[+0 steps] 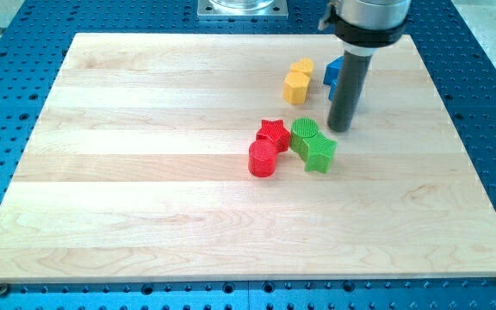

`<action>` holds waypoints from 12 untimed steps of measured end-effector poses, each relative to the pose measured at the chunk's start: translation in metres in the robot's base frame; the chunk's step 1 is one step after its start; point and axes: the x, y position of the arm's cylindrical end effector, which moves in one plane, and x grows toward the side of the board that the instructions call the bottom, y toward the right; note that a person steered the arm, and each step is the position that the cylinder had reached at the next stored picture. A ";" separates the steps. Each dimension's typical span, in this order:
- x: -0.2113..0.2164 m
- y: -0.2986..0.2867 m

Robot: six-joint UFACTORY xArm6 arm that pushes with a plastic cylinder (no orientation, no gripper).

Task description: Slide the green blocks to the right side of the red blocks

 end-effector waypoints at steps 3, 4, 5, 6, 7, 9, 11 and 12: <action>0.081 -0.011; 0.081 -0.016; 0.081 -0.020; 0.081 -0.024; 0.065 -0.002; 0.034 0.046; 0.035 -0.013; 0.035 -0.035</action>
